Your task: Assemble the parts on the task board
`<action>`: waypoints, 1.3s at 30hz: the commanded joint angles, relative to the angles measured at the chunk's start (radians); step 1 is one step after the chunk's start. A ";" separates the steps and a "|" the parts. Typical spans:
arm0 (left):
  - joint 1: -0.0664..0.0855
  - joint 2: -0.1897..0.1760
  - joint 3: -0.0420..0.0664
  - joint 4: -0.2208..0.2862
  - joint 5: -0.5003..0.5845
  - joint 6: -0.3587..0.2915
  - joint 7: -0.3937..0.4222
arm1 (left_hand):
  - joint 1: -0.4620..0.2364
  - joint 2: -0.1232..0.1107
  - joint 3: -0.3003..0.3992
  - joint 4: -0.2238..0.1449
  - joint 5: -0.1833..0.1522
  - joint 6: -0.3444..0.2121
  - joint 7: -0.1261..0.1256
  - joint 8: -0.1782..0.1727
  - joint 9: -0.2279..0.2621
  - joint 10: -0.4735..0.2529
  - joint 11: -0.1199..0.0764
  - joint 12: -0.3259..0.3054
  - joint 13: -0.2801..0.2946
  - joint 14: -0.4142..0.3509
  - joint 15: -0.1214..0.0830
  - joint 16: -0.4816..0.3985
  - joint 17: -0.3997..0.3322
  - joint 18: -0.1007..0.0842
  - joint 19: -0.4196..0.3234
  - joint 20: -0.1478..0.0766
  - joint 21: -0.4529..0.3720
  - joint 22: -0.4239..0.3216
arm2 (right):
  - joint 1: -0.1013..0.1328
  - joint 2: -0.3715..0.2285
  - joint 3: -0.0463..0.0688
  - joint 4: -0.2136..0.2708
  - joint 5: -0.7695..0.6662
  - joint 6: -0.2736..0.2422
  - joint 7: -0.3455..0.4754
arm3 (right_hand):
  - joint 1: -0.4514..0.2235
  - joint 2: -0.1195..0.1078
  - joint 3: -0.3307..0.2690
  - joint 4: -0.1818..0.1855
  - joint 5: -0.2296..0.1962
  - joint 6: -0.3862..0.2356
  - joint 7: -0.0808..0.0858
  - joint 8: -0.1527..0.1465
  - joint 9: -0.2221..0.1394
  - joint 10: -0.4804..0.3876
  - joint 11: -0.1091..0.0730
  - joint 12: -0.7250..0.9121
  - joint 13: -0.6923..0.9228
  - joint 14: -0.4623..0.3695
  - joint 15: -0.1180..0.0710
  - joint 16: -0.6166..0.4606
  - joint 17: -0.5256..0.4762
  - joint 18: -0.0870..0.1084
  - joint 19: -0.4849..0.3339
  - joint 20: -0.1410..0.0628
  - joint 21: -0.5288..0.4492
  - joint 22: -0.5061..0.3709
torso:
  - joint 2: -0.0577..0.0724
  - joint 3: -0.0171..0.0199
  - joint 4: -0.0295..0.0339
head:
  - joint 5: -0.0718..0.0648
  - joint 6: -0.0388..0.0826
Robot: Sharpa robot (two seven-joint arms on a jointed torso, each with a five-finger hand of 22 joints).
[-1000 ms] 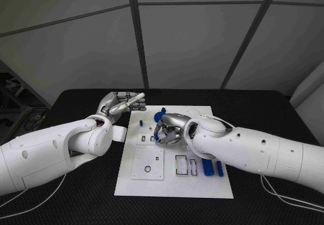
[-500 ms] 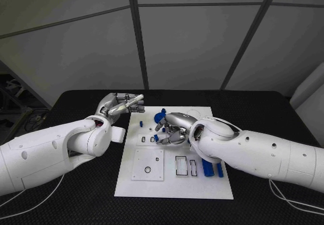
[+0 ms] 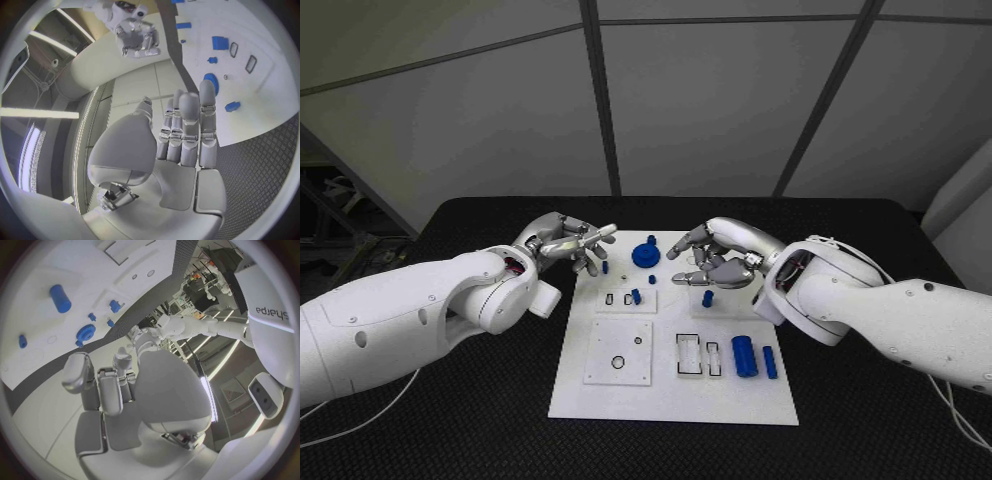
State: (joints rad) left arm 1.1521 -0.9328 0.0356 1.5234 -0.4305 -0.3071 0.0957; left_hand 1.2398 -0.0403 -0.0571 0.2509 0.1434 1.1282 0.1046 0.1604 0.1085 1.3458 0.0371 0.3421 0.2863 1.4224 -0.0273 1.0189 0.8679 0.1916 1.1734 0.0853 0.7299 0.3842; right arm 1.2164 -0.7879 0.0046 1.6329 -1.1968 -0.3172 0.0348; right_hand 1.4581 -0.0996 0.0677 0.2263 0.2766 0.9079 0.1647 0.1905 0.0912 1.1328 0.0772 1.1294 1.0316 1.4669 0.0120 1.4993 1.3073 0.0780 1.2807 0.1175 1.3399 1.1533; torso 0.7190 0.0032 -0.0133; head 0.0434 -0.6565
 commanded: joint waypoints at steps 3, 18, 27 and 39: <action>0.012 0.015 0.001 -0.003 -0.317 0.164 -0.291 | -0.034 0.006 -0.052 0.035 -0.002 0.012 -0.019 0.070 0.057 -0.028 -0.025 0.181 0.161 0.043 -0.019 0.301 0.324 -0.035 0.033 -0.021 0.233 0.251 | 0.007 -0.055 0.010 0.018 0.243 -0.007 0.033 | -0.004 0.001 -0.011 -0.004 0.015 0.018 -0.005 0.013 -0.002 -0.013 -0.003 -0.046 -0.053 0.049 -0.010 -0.036 0.063 0.026 -0.039 -0.004 -0.041 -0.059 | -0.019 0.0059 -0.0001 | 0.008 -0.006; 0.080 0.155 -0.007 -0.103 -0.522 0.354 -0.561 | -0.095 0.009 -0.111 0.042 -0.033 -0.046 -0.032 0.189 0.170 -0.095 -0.036 0.443 0.418 0.086 -0.030 0.425 0.488 -0.065 0.072 -0.030 0.447 0.536 | 0.014 -0.078 0.014 -0.015 0.321 -0.026 0.015 | -0.012 0.003 -0.025 -0.004 0.023 0.057 -0.018 0.032 -0.006 -0.042 -0.014 -0.119 -0.137 0.024 -0.020 -0.097 -0.021 0.049 -0.117 -0.013 -0.130 -0.181 | -0.031 0.0087 0.0003 | 0.016 -0.013; 0.114 0.208 -0.040 -0.131 -0.561 0.412 -0.591 | -0.097 0.003 -0.102 0.042 -0.032 -0.060 -0.038 0.231 0.204 -0.072 -0.041 0.562 0.542 0.106 -0.034 0.469 0.555 -0.076 0.100 -0.034 0.501 0.619 | 0.015 -0.072 0.014 -0.024 0.323 -0.038 0.003 | -0.014 0.001 -0.029 -0.004 0.026 0.053 -0.017 0.030 -0.009 -0.060 -0.013 -0.142 -0.163 0.017 -0.019 -0.111 -0.041 0.053 -0.133 -0.013 -0.148 -0.205 | -0.028 0.0075 -0.0023 | 0.019 -0.017; 0.125 0.233 -0.057 -0.145 -0.567 0.457 -0.599 | -0.090 0.017 -0.097 0.040 -0.025 -0.066 -0.040 0.244 0.215 -0.075 -0.043 0.572 0.552 0.107 -0.035 0.471 0.558 -0.078 0.104 -0.035 0.511 0.636 | 0.015 -0.066 0.014 -0.030 0.319 -0.044 -0.005 | -0.016 0.001 -0.031 -0.003 0.029 0.050 -0.016 0.029 -0.010 -0.067 -0.012 -0.153 -0.175 0.014 -0.018 -0.118 -0.049 0.054 -0.139 -0.012 -0.156 -0.214 | -0.028 0.0075 -0.0014 | 0.018 -0.025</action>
State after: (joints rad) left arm 1.2748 -0.7020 -0.0216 1.3798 -0.9796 0.1124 -0.4892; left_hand 1.1475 -0.0314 -0.1586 0.2912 0.1156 1.0693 0.0632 0.3999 0.3237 1.2675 -0.0053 0.9110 0.8382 1.4678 -0.0562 1.4871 1.3082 0.1143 1.2721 0.0519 1.2355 1.0186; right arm 1.2291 -0.8552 0.0181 1.6029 -0.8830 -0.3475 0.0325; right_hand 1.4498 -0.0999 0.0411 0.2226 0.3002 0.9587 0.1484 0.2168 0.0821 1.0715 0.0625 0.9790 0.8570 1.4667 -0.0020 1.3878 1.2594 0.1248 1.1490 0.1070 1.1899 0.9399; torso 0.6909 0.0107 -0.0144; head 0.0603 -0.6809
